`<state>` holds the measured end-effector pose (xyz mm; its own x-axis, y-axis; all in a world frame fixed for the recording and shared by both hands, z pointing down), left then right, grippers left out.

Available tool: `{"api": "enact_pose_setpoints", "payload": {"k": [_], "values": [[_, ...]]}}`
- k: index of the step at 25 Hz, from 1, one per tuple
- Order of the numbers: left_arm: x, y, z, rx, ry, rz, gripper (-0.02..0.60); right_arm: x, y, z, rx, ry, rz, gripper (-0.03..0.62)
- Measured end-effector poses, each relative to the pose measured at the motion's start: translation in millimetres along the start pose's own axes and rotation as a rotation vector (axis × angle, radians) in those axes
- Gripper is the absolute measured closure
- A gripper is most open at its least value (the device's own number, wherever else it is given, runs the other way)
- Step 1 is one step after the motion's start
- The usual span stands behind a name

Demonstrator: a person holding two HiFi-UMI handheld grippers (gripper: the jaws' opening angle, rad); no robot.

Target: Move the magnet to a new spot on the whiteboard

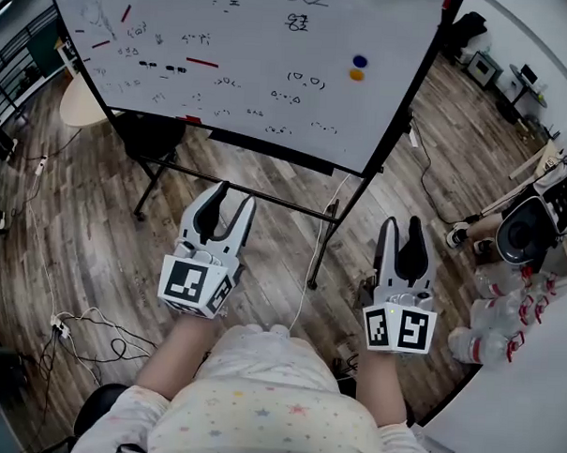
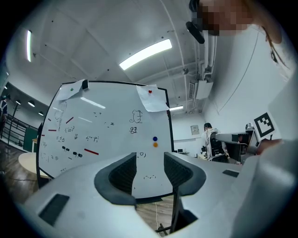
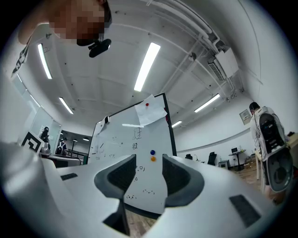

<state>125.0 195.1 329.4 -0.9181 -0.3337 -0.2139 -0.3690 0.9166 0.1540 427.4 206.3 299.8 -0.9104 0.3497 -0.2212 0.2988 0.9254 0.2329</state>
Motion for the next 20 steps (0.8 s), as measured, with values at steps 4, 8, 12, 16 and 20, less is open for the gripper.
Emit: {"api": "enact_pose_setpoints", "payload": {"k": [4, 8, 12, 16, 20], "values": [[0.3, -9.1, 3.7, -0.007, -0.027, 0.03, 0.368, -9.8, -12.5, -1.2, 0.0, 0.005, -0.002, 0.356], [0.6, -25.1, 4.1, 0.003, -0.033, 0.039, 0.337, -18.5, -26.7, -1.4, -0.002, -0.015, 0.006, 0.338], [5.9, -45.5, -3.2, 0.008, -0.029, 0.023, 0.336, -22.1, -44.0, -5.3, 0.005, -0.019, 0.003, 0.335], [22.4, -73.1, -16.9, 0.001, -0.015, 0.006, 0.335, -23.8, -71.7, -13.9, 0.003, 0.0, -0.024, 0.331], [50.5, -105.0, -26.7, -0.011, -0.017, -0.012, 0.336, -18.9, -110.9, -21.7, 0.003, 0.021, -0.034, 0.33]]}}
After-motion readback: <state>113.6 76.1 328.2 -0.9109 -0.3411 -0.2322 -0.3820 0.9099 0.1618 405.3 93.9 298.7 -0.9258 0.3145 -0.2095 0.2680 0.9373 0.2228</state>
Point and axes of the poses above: the fingertips, and each gripper's own axes: y backward along the fingers, x to its left, z out of its top, the point moved 7 cm from there along y, backward along the fingers, and after that the axes turned 13 degrees about -y, right-handed, at the moved point
